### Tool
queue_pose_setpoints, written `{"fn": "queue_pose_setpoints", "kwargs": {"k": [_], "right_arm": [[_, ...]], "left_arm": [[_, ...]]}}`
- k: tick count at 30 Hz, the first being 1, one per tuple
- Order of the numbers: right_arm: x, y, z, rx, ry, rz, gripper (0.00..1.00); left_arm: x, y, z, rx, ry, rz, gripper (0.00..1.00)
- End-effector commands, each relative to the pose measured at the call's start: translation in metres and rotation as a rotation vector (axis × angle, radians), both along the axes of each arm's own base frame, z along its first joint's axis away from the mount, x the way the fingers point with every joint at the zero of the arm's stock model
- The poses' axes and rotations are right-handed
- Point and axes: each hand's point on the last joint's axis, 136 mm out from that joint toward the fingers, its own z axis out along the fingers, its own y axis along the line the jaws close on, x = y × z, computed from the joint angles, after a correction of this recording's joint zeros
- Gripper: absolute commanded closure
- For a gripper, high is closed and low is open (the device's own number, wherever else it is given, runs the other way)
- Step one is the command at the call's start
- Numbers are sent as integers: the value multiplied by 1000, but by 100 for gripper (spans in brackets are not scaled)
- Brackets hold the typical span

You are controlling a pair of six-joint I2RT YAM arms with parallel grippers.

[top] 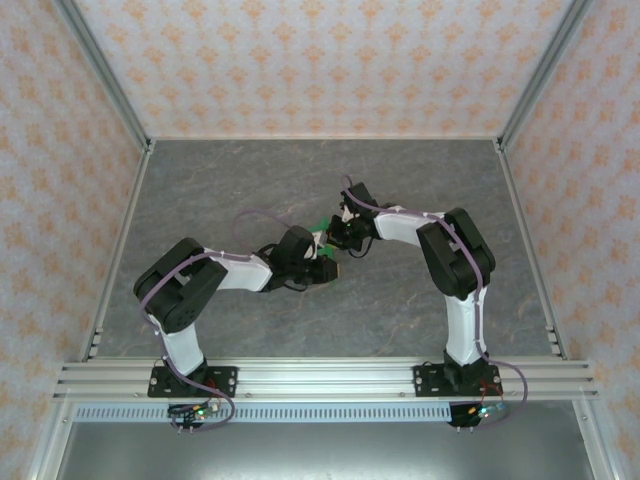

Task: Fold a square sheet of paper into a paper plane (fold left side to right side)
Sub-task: Fold the wing for the fifth time at the center of the table.

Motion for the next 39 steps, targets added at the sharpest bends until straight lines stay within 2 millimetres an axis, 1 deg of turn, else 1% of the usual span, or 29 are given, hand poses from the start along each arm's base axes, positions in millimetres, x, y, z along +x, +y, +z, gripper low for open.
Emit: {"fn": "queue_pose_setpoints", "kwargs": {"k": [1, 7, 13, 15, 19, 22, 25, 29, 33, 36, 39], "right_arm": [[-19, -17, -30, -74, 98, -23, 100], [-18, -17, -30, -74, 98, -26, 100], [-18, -18, -30, -77, 99, -27, 100], [-18, -17, -30, -77, 98, -27, 100], [-18, -17, -30, -79, 98, -27, 100], [-18, -17, -31, -82, 101, -26, 100], [-18, -18, -31, -83, 102, -25, 100], [-19, -17, -31, -84, 103, -21, 100], [-19, -18, -32, -88, 103, -22, 100], [-19, -18, -32, -87, 104, -23, 100], [-20, -18, -32, -90, 105, -22, 100]], "left_arm": [[-11, 2, -7, -3, 46, -7, 82], [-12, -2, -3, -31, 46, -15, 81], [-14, 7, 25, -33, -23, -7, 81], [-15, 11, 32, -30, -43, 3, 80], [-12, 11, 44, -85, -107, 23, 80], [-9, 11, 43, -99, -140, 34, 80], [-6, 7, 38, -133, -130, 49, 81], [-2, 2, 36, -169, -129, 61, 82], [0, 2, 43, -155, -151, 53, 82], [1, 5, 42, -131, -156, 57, 82], [3, 4, 37, -121, -150, 60, 83]]}}
